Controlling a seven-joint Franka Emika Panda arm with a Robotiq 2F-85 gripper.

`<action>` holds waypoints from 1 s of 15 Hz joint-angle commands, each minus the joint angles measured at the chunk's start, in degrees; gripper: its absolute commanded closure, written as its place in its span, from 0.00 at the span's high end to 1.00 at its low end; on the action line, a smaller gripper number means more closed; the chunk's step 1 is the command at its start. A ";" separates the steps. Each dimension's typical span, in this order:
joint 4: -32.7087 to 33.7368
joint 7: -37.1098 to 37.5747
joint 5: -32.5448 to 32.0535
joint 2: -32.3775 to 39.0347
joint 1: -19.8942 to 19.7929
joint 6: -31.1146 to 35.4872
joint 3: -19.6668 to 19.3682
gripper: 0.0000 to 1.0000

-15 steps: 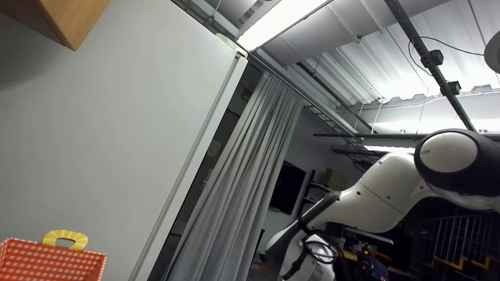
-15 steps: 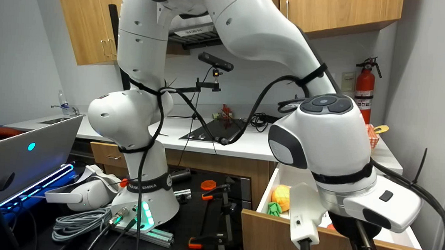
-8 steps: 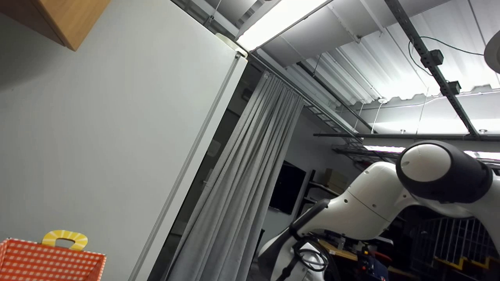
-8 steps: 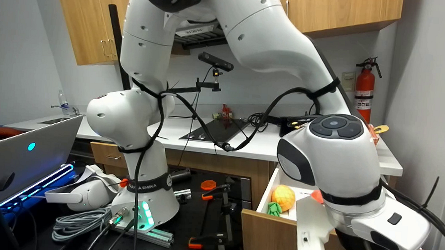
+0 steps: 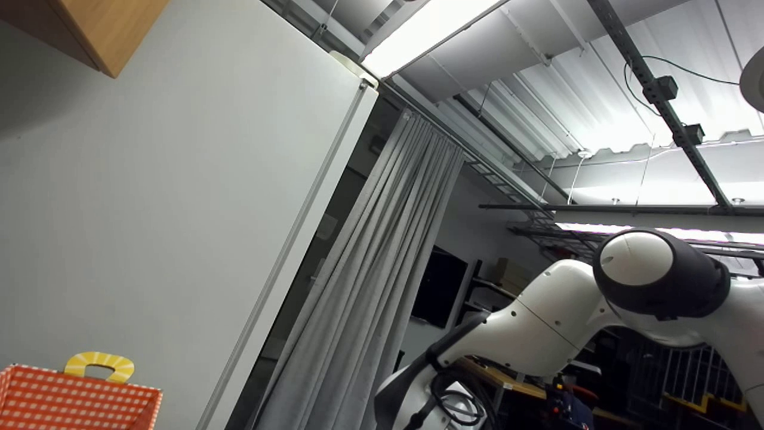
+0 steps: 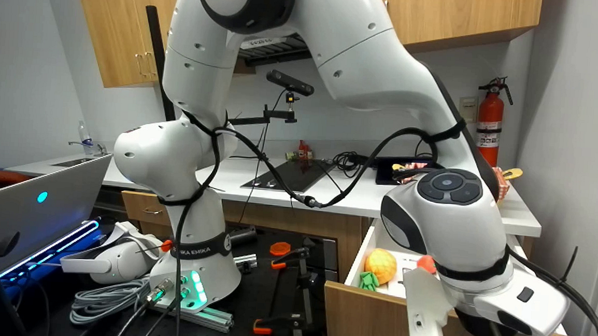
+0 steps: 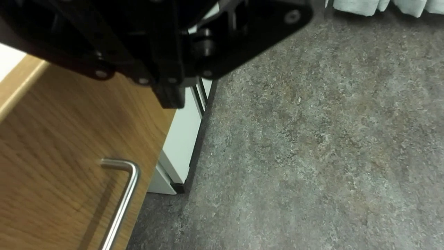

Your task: Close the kitchen drawer

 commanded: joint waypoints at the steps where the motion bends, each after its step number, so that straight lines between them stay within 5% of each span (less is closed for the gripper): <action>1: 3.10 -3.70 2.84 3.69 -3.93 3.30 5.92 0.00; 11: 5.87 -4.52 2.06 10.74 -12.76 6.81 19.40 0.00; 15: 6.88 -3.08 1.23 14.00 -13.70 6.32 21.99 0.00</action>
